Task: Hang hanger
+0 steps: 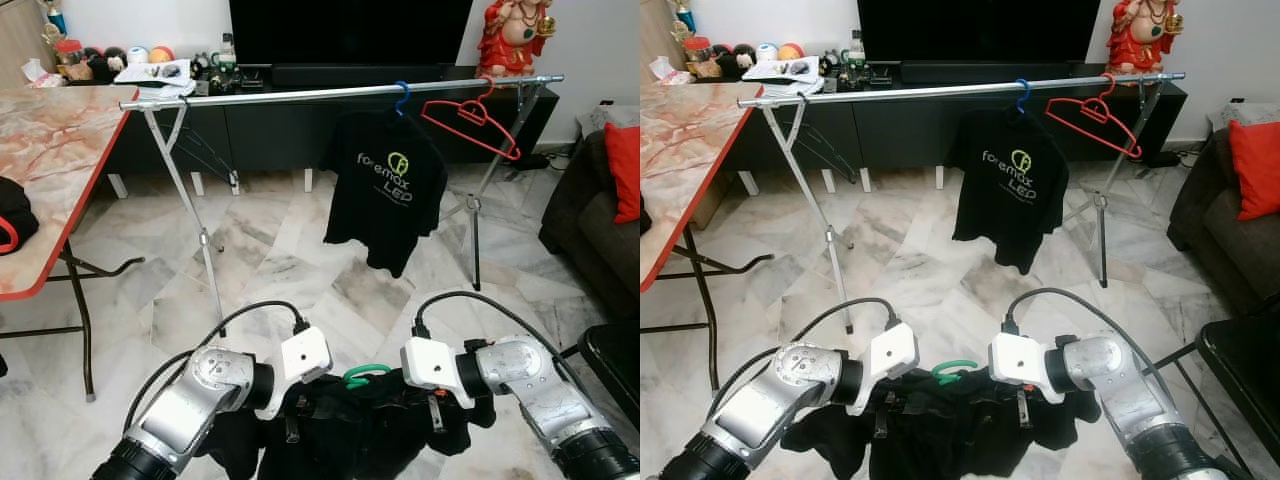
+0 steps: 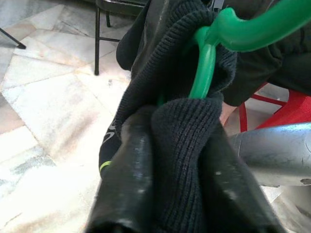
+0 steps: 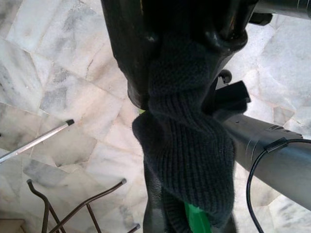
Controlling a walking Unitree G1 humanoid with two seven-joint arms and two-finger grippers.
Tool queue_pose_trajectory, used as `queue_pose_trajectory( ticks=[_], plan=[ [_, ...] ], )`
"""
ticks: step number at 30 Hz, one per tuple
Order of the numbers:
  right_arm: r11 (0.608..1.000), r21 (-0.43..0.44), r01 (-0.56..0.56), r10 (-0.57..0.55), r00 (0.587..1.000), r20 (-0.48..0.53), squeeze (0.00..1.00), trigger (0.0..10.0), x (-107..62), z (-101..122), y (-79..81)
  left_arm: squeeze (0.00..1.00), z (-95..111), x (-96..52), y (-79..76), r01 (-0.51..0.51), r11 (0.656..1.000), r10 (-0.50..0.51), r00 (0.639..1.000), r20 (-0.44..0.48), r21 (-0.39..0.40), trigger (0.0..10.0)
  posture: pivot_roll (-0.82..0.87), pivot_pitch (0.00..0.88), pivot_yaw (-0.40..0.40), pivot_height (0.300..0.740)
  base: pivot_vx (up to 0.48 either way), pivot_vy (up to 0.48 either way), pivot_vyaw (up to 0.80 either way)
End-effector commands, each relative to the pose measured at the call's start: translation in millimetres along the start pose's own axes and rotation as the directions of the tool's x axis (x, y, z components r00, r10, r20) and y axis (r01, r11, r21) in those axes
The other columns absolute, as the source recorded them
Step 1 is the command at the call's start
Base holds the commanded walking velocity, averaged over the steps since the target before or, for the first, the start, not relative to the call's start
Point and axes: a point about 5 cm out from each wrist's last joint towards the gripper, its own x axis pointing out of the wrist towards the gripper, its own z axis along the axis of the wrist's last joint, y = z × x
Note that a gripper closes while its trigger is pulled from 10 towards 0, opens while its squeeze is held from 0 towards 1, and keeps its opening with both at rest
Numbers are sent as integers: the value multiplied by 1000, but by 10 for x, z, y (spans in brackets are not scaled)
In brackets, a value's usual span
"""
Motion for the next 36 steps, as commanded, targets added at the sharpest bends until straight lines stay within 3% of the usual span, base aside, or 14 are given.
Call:
queue_pose_trajectory(
  ticks=[1,22,24,25,26,27,28,29,36],
  plan=[
    [997,-29,72,-70,995,70,0,0,-68,138,-86,0,-18,17,-35,35,999,-35,999,-19,-1,0,-41,82,-14,740,0,0,0],
    [996,-25,84,-83,995,62,0,0,-58,131,-94,0,-23,10,-24,37,999,-36,998,-48,12,0,-39,87,-9,740,0,0,0],
    [995,-25,96,-95,994,44,0,5922,-60,107,-103,0,-20,12,-26,38,999,-37,998,-47,12,0,-39,88,-9,740,0,0,0],
    [995,-25,96,-95,994,44,0,5922,-60,107,-103,0,-20,12,-26,38,999,-37,998,-47,12,0,-39,88,-9,740,0,0,0],
    [995,-25,98,-97,994,42,149,10000,-58,102,-103,0,-20,12,-26,38,999,-38,998,-46,12,0,-39,88,-9,740,0,0,0],
    [995,-24,98,-97,994,42,412,10000,-57,100,-102,0,-19,12,-26,39,999,-38,998,-45,12,0,-39,89,-10,740,0,0,0],
    [995,-23,98,-97,994,41,412,10000,-57,98,-101,0,-18,12,-26,39,999,-38,998,-45,11,0,-39,89,-10,740,0,0,0],
    [995,-22,95,-94,995,40,1000,10000,-55,94,-98,0,-17,13,-27,39,999,-38,998,-44,12,0,-39,90,-10,740,0,0,0],
    [998,-15,66,-66,998,13,1000,10000,-46,49,-63,0,-7,2,17,-1,1000,2,1000,-30,15,0,-39,92,-11,740,0,0,0]
  ],
)
